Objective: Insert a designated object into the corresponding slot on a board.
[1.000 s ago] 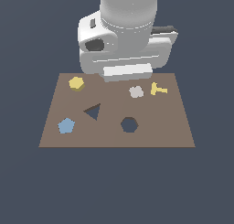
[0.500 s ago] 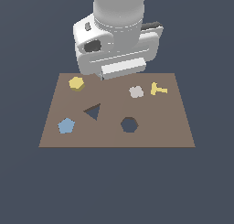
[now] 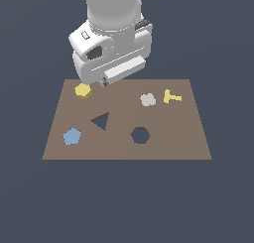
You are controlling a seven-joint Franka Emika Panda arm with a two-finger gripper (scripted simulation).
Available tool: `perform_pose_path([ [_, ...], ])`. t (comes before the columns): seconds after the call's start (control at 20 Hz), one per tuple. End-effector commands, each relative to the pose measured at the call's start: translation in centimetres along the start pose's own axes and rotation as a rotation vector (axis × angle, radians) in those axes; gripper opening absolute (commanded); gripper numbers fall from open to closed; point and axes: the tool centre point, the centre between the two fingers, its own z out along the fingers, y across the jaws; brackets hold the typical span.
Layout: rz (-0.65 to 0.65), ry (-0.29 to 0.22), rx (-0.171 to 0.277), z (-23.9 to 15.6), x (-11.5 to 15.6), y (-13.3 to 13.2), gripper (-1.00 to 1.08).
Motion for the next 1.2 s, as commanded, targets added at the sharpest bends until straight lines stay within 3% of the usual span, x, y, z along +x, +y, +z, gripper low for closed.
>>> perform_pose_path([
  [0.0, -0.078, 0.002, -0.002, 0.6, -1.0, 0.5, 1.00],
  [0.65, -0.465, 0.013, -0.012, 3.4, -5.3, 4.4, 1.00],
  [1.15, -0.708, 0.021, -0.019, 5.2, -7.0, 7.7, 1.00],
])
